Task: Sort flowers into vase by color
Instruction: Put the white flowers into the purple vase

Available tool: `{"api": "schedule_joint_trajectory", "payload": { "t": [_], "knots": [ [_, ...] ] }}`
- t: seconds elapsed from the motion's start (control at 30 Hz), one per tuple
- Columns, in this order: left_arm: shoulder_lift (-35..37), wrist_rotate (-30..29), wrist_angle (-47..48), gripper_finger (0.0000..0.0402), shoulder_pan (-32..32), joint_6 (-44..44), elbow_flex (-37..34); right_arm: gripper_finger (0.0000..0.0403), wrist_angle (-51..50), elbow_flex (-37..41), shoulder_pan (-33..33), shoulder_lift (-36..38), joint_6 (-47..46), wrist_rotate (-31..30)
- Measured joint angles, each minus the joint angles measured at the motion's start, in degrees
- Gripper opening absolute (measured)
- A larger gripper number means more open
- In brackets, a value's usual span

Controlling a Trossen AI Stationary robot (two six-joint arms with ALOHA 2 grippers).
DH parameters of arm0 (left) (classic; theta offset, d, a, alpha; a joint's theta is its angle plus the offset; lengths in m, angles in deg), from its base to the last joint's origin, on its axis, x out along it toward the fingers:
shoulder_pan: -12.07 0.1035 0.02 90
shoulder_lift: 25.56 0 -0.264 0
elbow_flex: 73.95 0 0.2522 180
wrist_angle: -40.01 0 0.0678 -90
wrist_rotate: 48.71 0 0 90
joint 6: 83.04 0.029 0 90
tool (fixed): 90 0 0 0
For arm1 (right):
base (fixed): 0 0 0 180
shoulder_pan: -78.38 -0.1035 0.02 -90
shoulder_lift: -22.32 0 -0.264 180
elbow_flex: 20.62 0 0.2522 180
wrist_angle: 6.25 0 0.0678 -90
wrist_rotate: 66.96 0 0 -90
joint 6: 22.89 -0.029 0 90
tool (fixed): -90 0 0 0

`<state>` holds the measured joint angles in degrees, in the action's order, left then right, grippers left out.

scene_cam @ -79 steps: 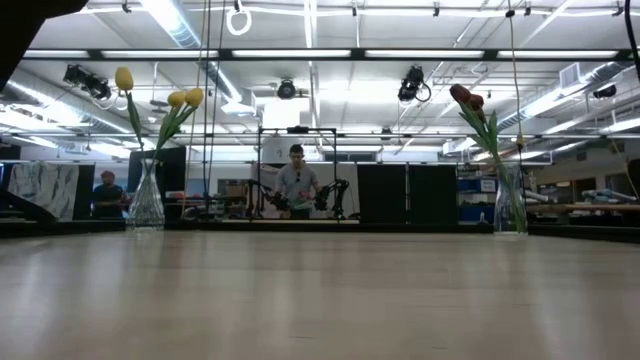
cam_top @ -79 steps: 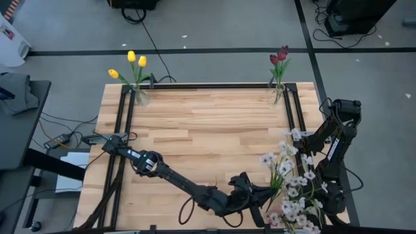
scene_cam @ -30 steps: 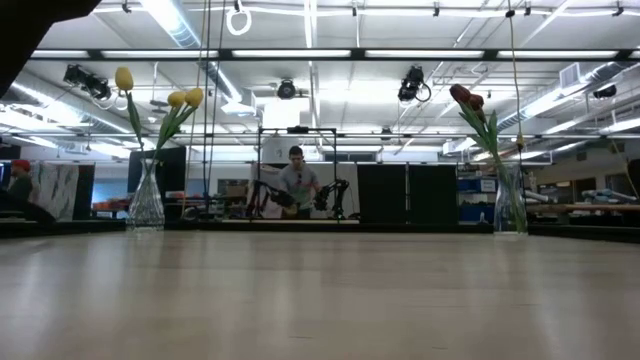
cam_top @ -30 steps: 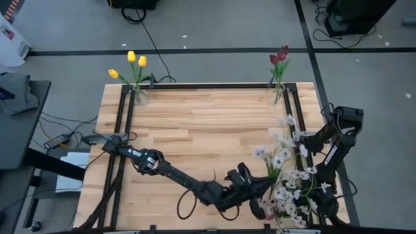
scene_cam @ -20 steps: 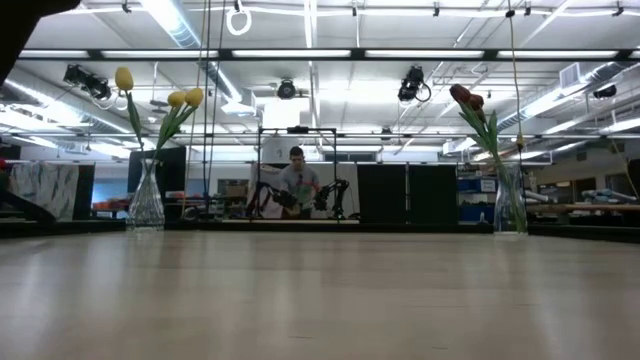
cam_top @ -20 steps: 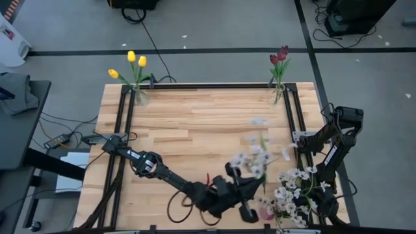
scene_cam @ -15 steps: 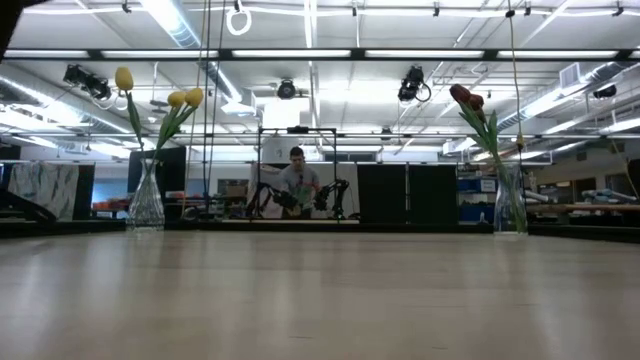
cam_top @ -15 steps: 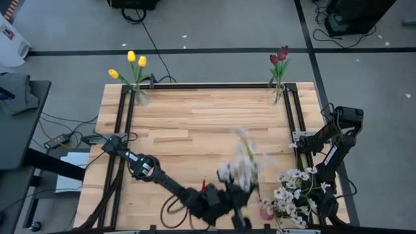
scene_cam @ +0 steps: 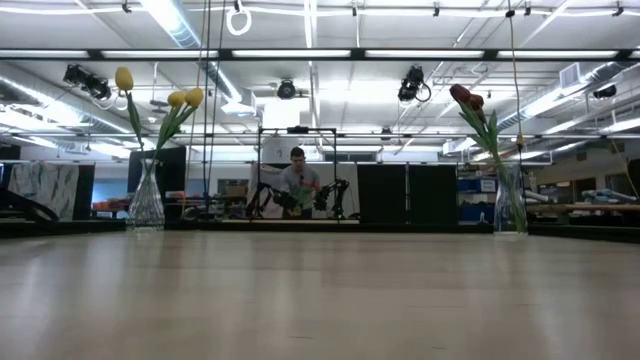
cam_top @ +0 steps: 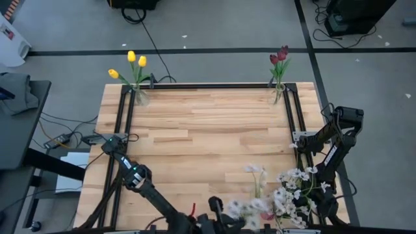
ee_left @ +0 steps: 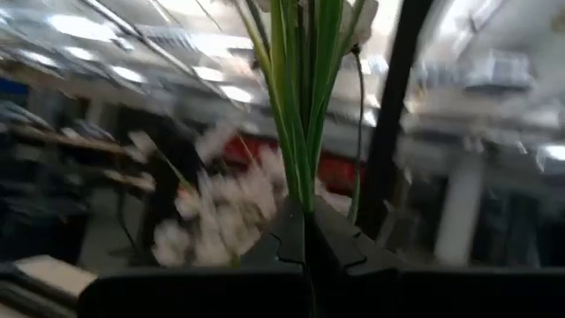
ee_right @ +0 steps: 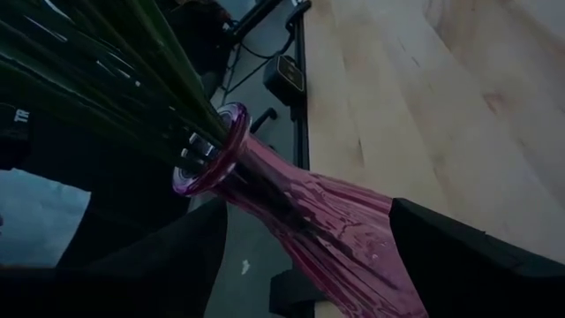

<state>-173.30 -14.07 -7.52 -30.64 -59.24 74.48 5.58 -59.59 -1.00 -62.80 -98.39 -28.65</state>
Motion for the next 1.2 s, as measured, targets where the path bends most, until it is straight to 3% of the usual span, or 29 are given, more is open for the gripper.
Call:
{"api": "schedule_joint_trajectory", "payload": {
  "t": [0.1, 0.2, 0.47, 0.87, 1.2],
  "knots": [
    [-0.52, 2.59, 9.67, 0.0001, 1.20, -8.45, -0.02, 0.0327, -0.34, 0.09, 0.84, -0.13, -0.42, 0.50],
    [-2.04, 7.66, 11.64, 0.0001, 3.75, -14.24, -0.04, 0.0327, -0.38, 0.11, 1.79, -0.17, -0.48, 0.59],
    [-6.54, 14.73, 1.77, 0.0001, 7.20, -10.81, 0.00, 0.0327, -3.21, 0.11, 2.74, -0.13, -2.90, 0.76],
    [-10.60, 18.83, 0.60, 0.0001, 11.06, -11.30, -0.07, 0.0327, -4.16, 0.09, 4.75, -0.09, -2.44, 0.78],
    [-10.62, 19.24, -11.63, 0.0001, 11.09, -2.74, 0.28, 0.0327, -4.02, 0.09, 6.36, -0.07, -1.94, 2.20]
  ]
}}
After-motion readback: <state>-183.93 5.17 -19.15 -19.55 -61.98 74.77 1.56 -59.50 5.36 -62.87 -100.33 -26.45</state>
